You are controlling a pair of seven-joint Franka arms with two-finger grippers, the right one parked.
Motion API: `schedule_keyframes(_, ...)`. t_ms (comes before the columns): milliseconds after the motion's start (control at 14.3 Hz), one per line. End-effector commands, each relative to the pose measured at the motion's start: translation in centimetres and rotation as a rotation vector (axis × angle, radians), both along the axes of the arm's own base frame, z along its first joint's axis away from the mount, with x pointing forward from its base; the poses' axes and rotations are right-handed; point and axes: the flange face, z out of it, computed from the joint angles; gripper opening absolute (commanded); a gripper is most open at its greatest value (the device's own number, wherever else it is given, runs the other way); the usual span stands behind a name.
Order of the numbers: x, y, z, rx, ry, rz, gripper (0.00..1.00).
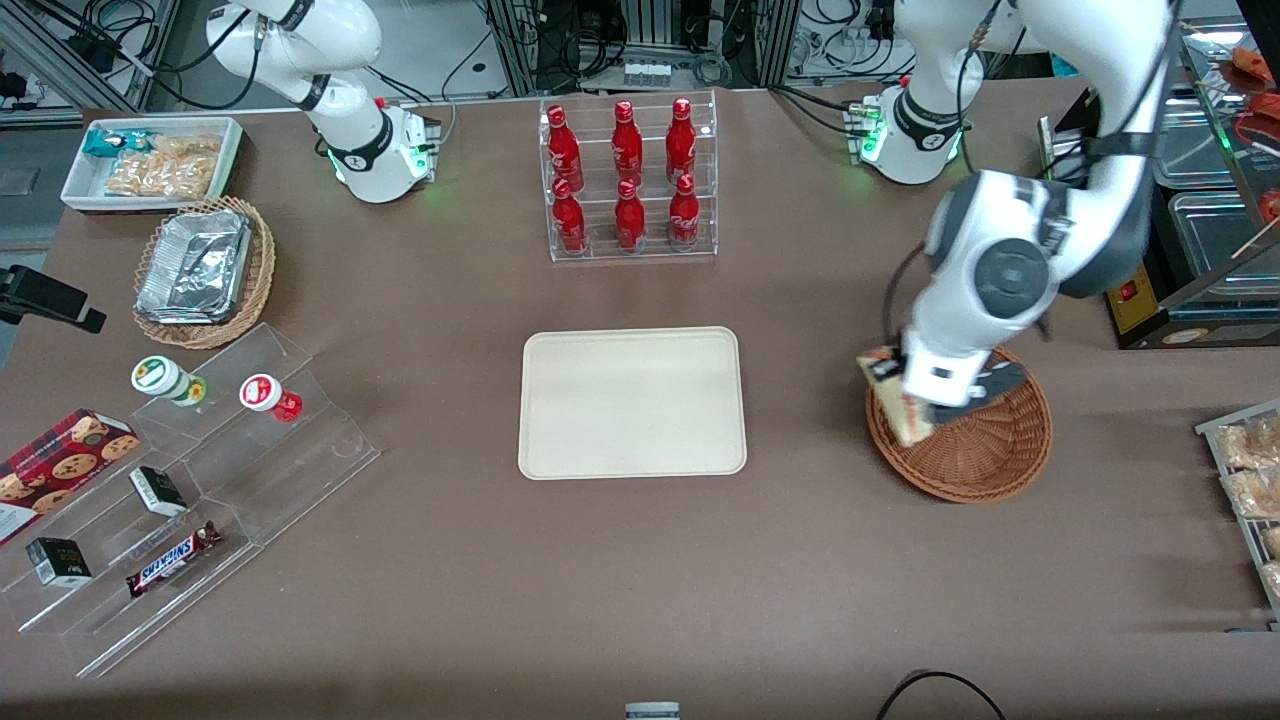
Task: Place sandwich from basket to tray
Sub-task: 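Carry the sandwich with the left gripper over the cream tray, then lower the sandwich onto the tray and open the left gripper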
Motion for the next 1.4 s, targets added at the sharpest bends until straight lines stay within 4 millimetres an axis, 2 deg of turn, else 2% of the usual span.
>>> schedule_keyframes(0,2.1,-8.2,-2.3,-0.033,0.028,-0.131,0.03)
schedule_keyframes(140,1.4,-15.1,-4.2,-0.062,0.031,-0.149,0.03)
schedule_keyframes(209,0.7,-17.5,-5.5,-0.055,0.032,-0.139,0.02)
schedule_keyframes(349,-0.3,-22.6,-6.7,-0.077,-0.003,-0.142,0.02)
schedule_keyframes(488,-2.3,-27.1,-8.0,-0.090,-0.035,-0.143,0.02)
schedule_keyframes(628,-3.4,-29.8,-9.5,-0.101,-0.043,-0.160,0.02)
schedule_keyframes(837,-4.4,-31.9,-10.6,-0.107,-0.044,-0.171,0.03)
schedule_keyframes(1116,-4.8,-32.7,-12.2,-0.116,-0.053,-0.187,0.05)
schedule_keyframes(1186,-4.9,-32.7,-12.5,-0.113,-0.051,-0.184,0.10)
schedule_keyframes(1256,-4.9,-32.6,-12.8,-0.110,-0.049,-0.180,0.34)
schedule_keyframes(1326,-4.9,-32.6,-12.7,-0.111,-0.048,-0.178,0.99)
